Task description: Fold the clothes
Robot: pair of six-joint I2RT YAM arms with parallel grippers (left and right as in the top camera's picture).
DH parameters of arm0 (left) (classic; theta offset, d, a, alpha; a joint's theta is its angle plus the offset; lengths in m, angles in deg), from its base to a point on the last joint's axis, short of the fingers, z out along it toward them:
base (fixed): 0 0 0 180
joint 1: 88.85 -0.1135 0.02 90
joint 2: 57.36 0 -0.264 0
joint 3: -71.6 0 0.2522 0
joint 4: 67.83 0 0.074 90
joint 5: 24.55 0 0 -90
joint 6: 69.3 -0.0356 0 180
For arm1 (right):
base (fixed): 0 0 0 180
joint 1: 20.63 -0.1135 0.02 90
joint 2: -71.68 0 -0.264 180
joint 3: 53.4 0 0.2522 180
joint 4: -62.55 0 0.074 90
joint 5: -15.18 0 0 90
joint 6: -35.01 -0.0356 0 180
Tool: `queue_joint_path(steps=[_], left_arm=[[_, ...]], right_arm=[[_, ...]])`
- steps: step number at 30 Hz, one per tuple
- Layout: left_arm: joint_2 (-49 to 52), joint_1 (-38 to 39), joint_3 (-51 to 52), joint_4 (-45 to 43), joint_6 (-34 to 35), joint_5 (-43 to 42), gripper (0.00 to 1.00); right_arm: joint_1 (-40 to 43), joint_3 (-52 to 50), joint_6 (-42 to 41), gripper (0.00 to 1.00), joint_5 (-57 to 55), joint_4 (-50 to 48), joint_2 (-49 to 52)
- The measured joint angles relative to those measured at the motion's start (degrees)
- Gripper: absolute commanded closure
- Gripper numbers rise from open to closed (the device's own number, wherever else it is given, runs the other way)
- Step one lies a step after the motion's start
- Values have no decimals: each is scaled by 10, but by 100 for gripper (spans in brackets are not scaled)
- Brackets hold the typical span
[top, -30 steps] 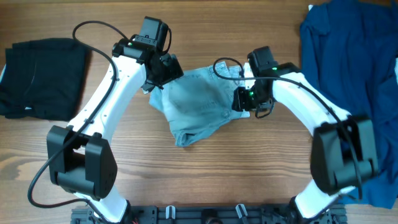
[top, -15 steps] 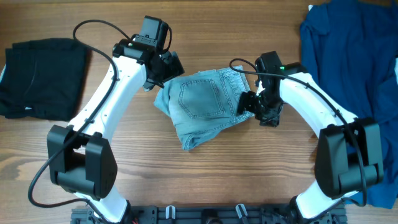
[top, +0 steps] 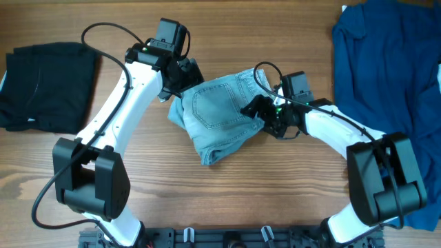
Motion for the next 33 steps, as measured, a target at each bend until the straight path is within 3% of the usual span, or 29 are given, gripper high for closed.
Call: queue_joint_path(steps=[1,2,4,7,8,9,12,14,16,22,26,29,33], left_arm=[[0,0,0,1,0,0,18],[0,0,0,3,0,0,17],[0,0,0,5,0,0,17],[0,0,0,15,0,0,17],[0,0,0,17,0,0,17],[0,0,0,21,0,0,17],[0,0,1,30,-1,0,14],[0,0,1,56,-2,0,13],[0,0,1,69,-2,0,13],[1,0,1,68,-2,0,13],[1,0,1,67,-2,0,13],[1,0,1,63,-2,0,13],[1,0,1,63,-2,0,14]], right_arm=[[-5,-2,0,81,-10,0,0],[-10,-3,1,96,-19,0,3],[-15,-6,6,96,-28,-5,12],[-10,14,88,96,-33,26,12],[-4,74,143,96,-37,134,9],[0,122,181,96,-37,168,2],[2,364,282,96,-41,396,-28],[3,431,291,96,-75,455,-56],[3,435,288,96,-125,491,-61],[3,373,250,96,-196,511,-26],[5,333,254,96,-199,458,-24],[3,332,374,95,-55,396,-22],[-31,332,448,94,64,388,-22]])
